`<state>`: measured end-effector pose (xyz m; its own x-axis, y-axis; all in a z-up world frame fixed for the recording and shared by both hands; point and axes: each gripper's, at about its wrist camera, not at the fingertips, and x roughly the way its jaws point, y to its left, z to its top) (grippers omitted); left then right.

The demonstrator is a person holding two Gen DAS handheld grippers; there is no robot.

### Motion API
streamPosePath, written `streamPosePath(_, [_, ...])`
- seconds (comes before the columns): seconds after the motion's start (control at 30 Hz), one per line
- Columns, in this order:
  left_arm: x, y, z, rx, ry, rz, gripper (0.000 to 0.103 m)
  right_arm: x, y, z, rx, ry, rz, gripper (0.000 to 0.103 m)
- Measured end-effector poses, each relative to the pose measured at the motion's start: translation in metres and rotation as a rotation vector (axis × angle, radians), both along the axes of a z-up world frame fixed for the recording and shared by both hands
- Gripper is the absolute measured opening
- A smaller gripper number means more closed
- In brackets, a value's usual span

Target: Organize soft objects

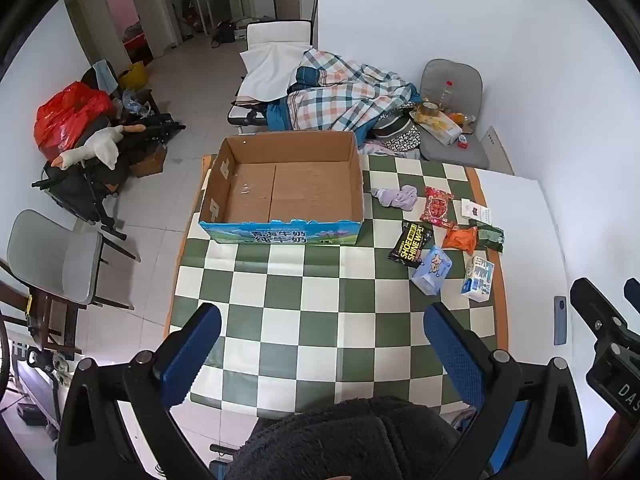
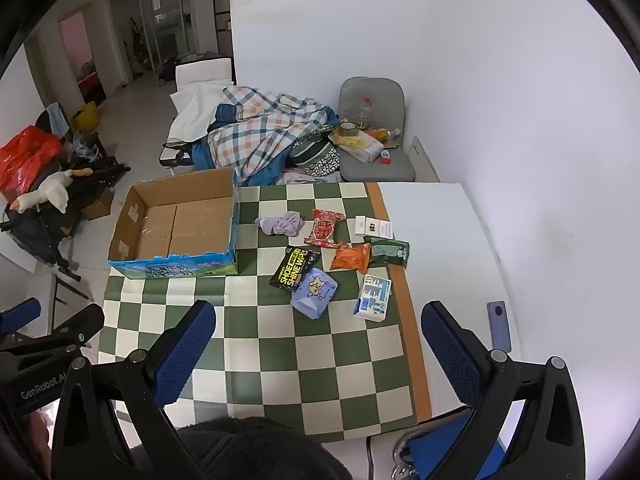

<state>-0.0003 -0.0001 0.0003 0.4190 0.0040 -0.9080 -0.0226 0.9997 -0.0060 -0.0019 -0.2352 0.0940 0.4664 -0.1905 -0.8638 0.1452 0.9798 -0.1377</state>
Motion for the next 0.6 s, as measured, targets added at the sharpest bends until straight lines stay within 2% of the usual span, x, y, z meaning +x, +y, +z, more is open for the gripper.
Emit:
streamPosePath(0.2, [-0.0002,-0.0008,0.0003,-0.007,0.001,-0.004,0.103,0.0032,-0.0011,0.0,0.017,0.024,-0.001,0.103])
streamPosePath(0.6, [0.0008,-0.0054,0.0041,0.003,-0.014,-0.01,0.103,0.0031,-0.0067,-0.003,0.017,-0.003,-0.001,0.103])
